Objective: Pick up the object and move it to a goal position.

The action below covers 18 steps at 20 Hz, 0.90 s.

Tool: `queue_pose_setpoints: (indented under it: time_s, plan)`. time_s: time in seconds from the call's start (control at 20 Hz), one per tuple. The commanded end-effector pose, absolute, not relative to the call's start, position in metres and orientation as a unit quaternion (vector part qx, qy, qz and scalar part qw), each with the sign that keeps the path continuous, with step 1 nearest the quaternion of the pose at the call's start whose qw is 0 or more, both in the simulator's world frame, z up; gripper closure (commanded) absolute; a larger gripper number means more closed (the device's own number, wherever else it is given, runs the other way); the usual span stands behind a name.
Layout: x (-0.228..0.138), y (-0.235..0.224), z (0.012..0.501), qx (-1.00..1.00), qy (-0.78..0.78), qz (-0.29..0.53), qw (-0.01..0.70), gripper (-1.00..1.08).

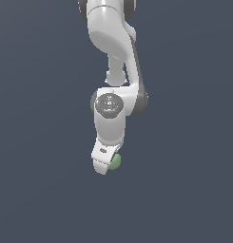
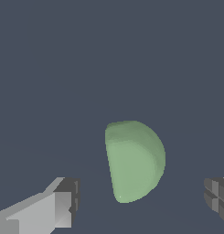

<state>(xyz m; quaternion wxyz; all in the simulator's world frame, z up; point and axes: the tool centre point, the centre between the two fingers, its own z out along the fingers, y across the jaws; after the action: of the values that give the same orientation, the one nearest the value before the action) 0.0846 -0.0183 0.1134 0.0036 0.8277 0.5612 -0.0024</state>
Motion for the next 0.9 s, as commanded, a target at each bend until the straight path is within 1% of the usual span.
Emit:
queue_pose_setpoints:
  time_s: [0.0, 0.4, 0.85]
  plan:
    - [0.088, -0.019, 0.111, 0.813, 0.583, -0.002, 0.003, -0.92]
    - [0.094, -0.019, 0.106, 0.783, 0.622, 0.000, 0.000, -0.92]
    - [0.094, -0.020, 0.101, 0.779, 0.627, 0.000, 0.000, -0.92]
